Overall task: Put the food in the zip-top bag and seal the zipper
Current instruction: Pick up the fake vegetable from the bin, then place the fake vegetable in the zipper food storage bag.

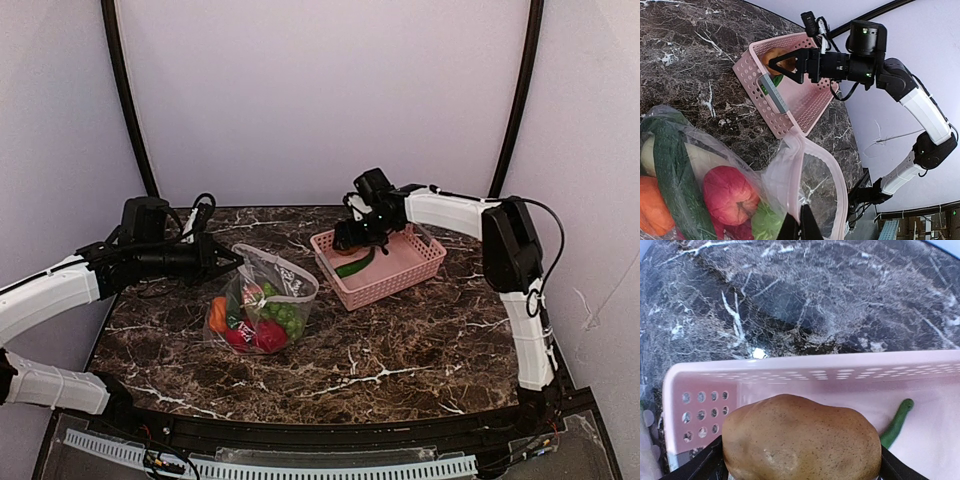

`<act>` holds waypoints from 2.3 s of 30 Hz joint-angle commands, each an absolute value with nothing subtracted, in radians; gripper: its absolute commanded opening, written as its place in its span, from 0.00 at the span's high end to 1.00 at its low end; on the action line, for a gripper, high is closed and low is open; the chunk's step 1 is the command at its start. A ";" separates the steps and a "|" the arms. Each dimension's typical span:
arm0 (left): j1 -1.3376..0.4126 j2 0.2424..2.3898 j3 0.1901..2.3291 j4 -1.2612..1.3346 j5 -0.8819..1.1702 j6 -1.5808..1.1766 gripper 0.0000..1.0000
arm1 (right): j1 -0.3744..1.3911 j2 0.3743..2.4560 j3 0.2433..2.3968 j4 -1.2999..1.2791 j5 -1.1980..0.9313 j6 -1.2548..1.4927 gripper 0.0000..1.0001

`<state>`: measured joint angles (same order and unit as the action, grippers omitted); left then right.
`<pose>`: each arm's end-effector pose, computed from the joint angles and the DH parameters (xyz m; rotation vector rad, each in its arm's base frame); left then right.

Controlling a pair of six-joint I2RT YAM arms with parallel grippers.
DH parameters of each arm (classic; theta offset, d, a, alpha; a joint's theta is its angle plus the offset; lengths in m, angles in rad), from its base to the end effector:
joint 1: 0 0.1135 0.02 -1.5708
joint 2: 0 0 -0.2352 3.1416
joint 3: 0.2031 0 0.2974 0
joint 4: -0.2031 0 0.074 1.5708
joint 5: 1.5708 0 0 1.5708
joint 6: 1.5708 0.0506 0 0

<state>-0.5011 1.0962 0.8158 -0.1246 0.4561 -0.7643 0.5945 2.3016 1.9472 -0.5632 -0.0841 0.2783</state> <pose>0.2689 -0.1727 0.2527 0.0438 2.1611 -1.2329 0.4504 0.3097 0.1450 -0.4366 2.5080 0.4615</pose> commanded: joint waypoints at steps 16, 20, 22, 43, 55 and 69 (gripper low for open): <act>-0.537 1.146 0.985 -0.259 0.543 -0.631 0.99 | 0.758 1.594 1.487 -0.401 -0.244 0.173 0.27; -0.593 1.152 0.991 -0.234 0.533 -0.640 0.99 | 0.864 1.520 1.424 -0.361 -0.242 0.162 0.26; -0.618 1.156 1.000 -0.234 0.524 -0.641 0.99 | 0.894 1.510 1.401 -0.348 -0.247 0.185 0.26; -0.685 1.102 0.985 -0.236 0.470 -0.685 0.99 | 1.042 1.712 1.420 -0.300 -0.287 0.351 0.27; -0.686 1.106 0.996 -0.251 0.475 -0.676 0.99 | 1.060 1.838 1.541 -0.355 -0.248 0.366 0.24; -0.685 1.090 1.007 -0.262 0.448 -0.676 0.99 | 1.070 1.938 1.553 -0.433 -0.018 0.442 0.19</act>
